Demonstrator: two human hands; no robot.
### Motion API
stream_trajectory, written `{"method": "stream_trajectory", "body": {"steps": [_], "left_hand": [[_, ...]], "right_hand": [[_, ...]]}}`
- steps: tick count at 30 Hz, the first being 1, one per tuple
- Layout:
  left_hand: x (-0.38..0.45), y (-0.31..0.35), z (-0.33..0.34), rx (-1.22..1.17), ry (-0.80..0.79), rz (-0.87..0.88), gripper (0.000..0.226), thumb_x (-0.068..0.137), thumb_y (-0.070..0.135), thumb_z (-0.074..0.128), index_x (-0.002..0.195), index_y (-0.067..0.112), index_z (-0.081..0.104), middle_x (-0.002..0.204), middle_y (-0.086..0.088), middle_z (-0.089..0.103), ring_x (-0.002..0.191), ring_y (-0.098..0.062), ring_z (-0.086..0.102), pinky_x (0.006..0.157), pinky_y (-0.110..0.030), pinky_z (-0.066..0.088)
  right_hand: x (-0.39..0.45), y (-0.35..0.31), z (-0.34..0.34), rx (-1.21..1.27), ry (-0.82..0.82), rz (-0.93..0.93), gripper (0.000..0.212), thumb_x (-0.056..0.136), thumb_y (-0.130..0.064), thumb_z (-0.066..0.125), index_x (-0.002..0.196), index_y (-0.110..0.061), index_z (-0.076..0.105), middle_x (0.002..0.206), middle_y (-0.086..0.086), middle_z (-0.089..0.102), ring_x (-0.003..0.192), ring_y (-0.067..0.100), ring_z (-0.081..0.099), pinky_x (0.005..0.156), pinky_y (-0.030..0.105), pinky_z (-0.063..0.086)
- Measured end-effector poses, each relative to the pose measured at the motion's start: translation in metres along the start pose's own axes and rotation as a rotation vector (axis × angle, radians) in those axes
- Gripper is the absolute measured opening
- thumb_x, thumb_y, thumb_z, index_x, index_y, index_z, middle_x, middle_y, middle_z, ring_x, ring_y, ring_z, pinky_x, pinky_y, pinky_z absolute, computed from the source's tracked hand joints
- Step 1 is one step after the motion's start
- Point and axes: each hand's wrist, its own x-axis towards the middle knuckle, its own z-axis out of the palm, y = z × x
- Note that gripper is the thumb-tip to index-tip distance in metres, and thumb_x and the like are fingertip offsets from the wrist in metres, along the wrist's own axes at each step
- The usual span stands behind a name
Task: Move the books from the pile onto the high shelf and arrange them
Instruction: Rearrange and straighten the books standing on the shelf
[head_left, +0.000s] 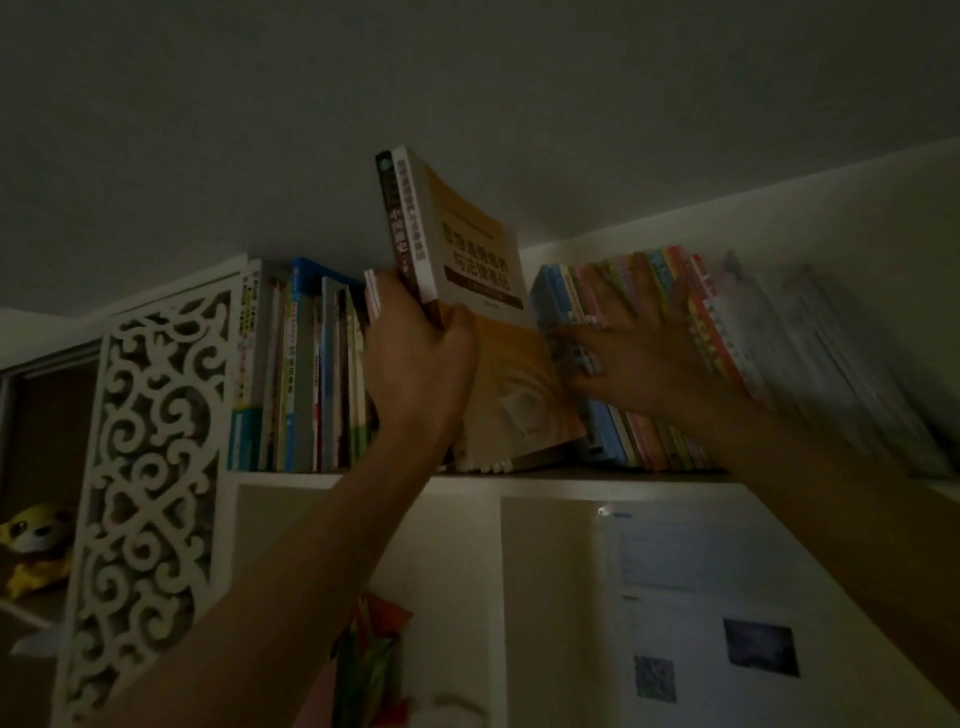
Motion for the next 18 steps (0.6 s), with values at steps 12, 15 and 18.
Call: {"method": "stream_trajectory", "body": {"steps": [12, 15, 18], "left_hand": [[-0.005, -0.06, 0.068, 0.337, 0.071, -0.112, 0.036, 0.086, 0.014, 0.052, 0.121, 0.009, 0.046, 0.118, -0.009, 0.059, 0.101, -0.023, 0.06, 0.078, -0.029, 0.048], [-0.001, -0.077, 0.091, 0.317, 0.083, -0.087, 0.061, 0.082, 0.013, 0.056, 0.139, 0.01, 0.033, 0.136, -0.012, 0.047, 0.123, -0.026, 0.048, 0.098, -0.045, 0.045], [0.0, -0.088, 0.105, 0.369, 0.074, -0.085, 0.073, 0.084, 0.013, 0.055, 0.146, 0.007, 0.017, 0.149, -0.014, 0.029, 0.138, -0.028, 0.027, 0.115, -0.042, 0.022]], "right_hand": [[0.003, 0.006, 0.01, -0.025, 0.075, -0.021, 0.062, 0.078, -0.063, 0.042, 0.137, -0.05, 0.033, 0.157, 0.001, -0.016, 0.14, 0.039, -0.02, 0.101, 0.059, -0.024], [0.004, 0.005, 0.011, -0.087, 0.094, -0.021, 0.07, 0.069, -0.062, 0.032, 0.137, -0.05, 0.033, 0.157, 0.002, -0.016, 0.139, 0.041, -0.019, 0.1, 0.059, -0.025], [0.005, 0.005, 0.018, -0.117, 0.151, -0.031, 0.067, 0.069, -0.061, 0.035, 0.134, -0.049, 0.04, 0.158, 0.005, -0.008, 0.139, 0.042, -0.016, 0.098, 0.06, -0.027]]}}
